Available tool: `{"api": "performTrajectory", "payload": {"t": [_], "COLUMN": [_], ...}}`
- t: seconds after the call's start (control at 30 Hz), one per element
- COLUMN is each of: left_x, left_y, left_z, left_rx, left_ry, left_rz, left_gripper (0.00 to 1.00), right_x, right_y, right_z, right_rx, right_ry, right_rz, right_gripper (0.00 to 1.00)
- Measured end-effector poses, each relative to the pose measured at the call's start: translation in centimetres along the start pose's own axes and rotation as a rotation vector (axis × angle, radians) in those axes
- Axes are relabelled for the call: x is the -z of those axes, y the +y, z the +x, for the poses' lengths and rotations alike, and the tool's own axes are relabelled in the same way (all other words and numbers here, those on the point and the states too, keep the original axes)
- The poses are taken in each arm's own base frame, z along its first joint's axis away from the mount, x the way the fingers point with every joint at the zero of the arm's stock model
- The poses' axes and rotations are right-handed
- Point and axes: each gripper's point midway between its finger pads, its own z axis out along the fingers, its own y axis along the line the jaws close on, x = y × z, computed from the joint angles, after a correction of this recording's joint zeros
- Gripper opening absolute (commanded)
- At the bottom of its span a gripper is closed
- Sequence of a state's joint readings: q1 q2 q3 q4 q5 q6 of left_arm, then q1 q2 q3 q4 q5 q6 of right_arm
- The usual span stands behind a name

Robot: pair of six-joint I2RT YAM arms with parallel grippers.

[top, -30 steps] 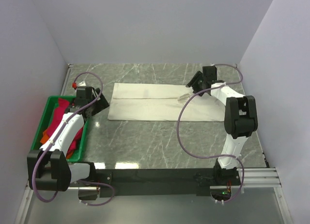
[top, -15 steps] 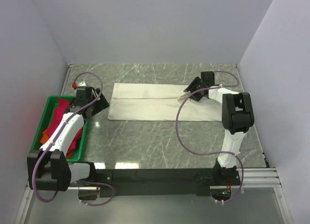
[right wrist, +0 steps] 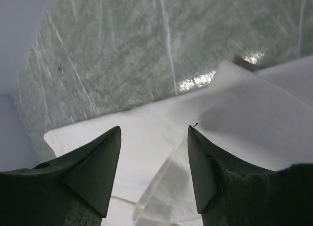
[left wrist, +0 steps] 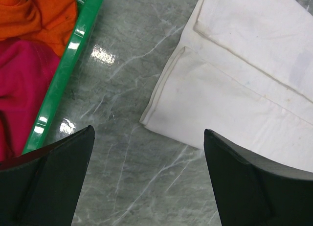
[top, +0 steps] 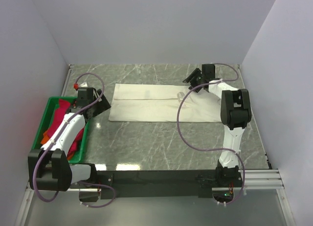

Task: Fold and stack the t-shirts
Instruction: Fold the tshirt

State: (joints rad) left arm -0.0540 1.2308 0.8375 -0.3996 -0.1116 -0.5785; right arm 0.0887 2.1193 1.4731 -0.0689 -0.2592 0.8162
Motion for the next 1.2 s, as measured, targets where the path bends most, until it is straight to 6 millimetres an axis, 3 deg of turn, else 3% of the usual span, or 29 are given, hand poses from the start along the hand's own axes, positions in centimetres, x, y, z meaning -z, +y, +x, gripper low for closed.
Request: {"api": "performTrajectory", "payload": {"t": [0.2, 0.43, 0.53, 0.63, 0.77, 0.83, 0.93, 1.2], "left_x": [-0.4, -2.0, -3.3, -4.8, -6.3, -7.1, -7.9, -7.9], "left_y": [-0.2, -1.3, -2.2, -3.0, -3.8, -4.0, -3.4, -2.2], "left_z": [0.6, 3.4, 4.8, 5.9, 6.6, 6.7, 7.4, 8.0], "left_rx": [0.001, 0.010, 0.004, -0.001, -0.012, -0.015, -0.009, 0.068], "left_ry": [0.031, 0.141, 0.204, 0.250, 0.287, 0.294, 0.314, 0.278], "left_rz": [0.013, 0.020, 0.007, -0.013, -0.053, -0.073, -0.121, -0.150], "left_gripper": [0.99, 0.93, 0.86, 0.78, 0.61, 0.52, 0.45, 0.40], "right_x": [0.6, 6.0, 8.0, 9.0, 8.8, 8.7, 8.3, 7.1], "right_y": [0.9, 1.7, 2.3, 2.6, 1.2, 0.0, -0.9, -4.0], "right_z": [-0.8, 0.5, 1.9, 4.6, 7.9, 8.7, 9.2, 12.4], "right_rx": [0.047, 0.136, 0.192, 0.252, 0.286, 0.283, 0.282, 0.287], "right_ry": [-0.017, -0.019, -0.013, 0.024, 0.094, 0.122, 0.146, 0.254], "right_rz": [-0.012, -0.028, -0.043, -0.056, -0.030, 0.004, 0.028, 0.124], "right_gripper": [0.59, 0.54, 0.54, 0.54, 0.53, 0.53, 0.52, 0.52]}}
